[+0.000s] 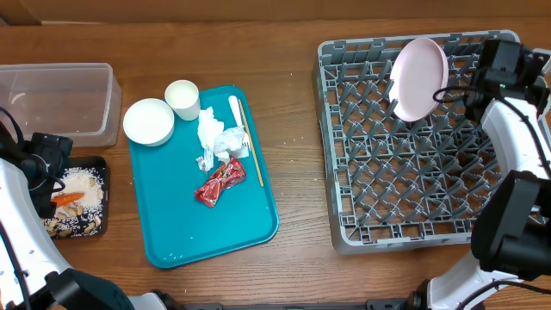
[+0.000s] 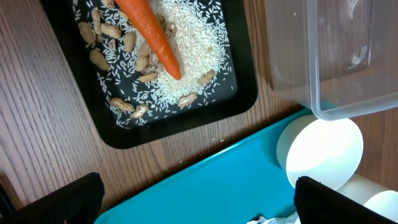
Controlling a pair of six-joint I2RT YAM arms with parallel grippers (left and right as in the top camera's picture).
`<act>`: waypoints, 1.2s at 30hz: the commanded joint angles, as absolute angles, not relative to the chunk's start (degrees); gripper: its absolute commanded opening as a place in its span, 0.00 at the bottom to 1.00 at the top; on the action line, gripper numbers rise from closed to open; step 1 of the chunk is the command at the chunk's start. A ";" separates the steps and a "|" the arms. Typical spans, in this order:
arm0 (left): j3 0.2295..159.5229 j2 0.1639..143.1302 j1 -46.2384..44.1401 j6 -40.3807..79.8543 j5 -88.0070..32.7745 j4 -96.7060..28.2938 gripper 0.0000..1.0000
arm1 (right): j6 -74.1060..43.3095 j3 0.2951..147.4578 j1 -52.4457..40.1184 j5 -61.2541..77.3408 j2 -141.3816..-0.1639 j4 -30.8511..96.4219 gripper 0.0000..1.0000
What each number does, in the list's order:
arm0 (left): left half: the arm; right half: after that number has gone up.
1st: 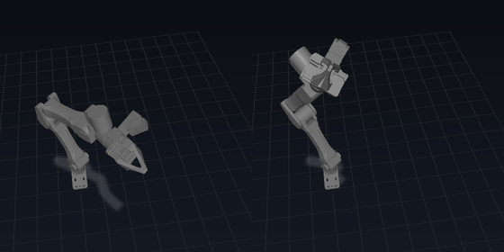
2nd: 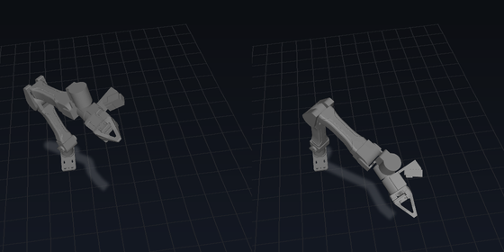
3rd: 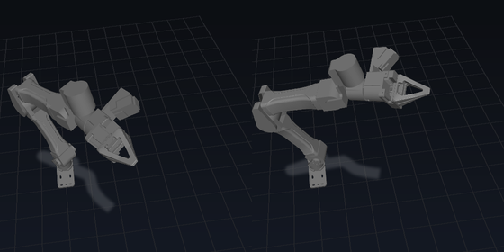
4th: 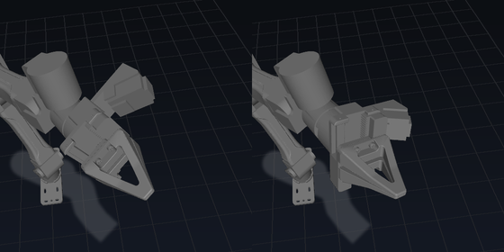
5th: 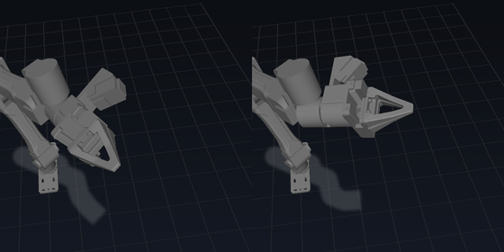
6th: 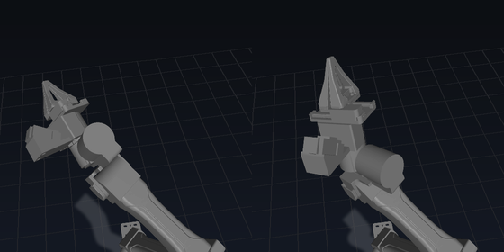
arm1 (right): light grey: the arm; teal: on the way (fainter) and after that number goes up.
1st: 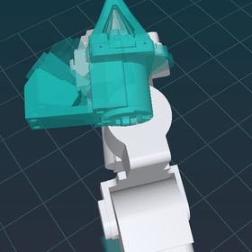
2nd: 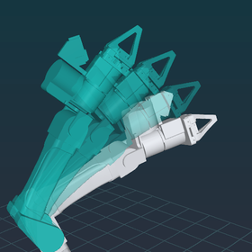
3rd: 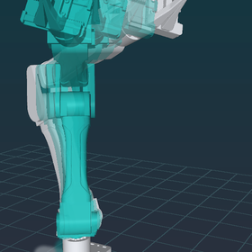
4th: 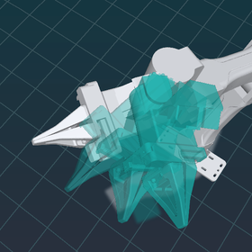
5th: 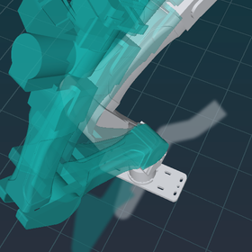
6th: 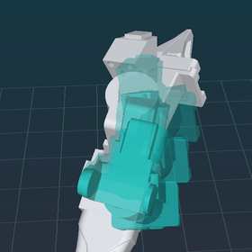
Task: Sort waste into correct bins and load items into the dishwasher rack
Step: 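Lower the bowl into the back right of the rack and open gripper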
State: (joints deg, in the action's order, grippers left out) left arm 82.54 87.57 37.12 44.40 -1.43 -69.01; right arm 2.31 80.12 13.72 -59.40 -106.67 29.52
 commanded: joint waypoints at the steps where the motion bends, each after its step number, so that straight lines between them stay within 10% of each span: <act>1: 82.65 87.85 37.10 43.29 -0.89 -68.93 1.00 | 6.48 79.35 13.02 -61.04 -105.93 28.60 0.04; 36: 82.65 87.85 37.10 43.29 -0.89 -68.93 1.00 | 33.47 79.33 8.82 -63.70 -105.97 12.47 0.04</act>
State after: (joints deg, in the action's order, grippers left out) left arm 82.54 87.57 37.12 44.40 -1.45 -69.01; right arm 26.55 79.44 8.97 -64.84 -106.67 13.04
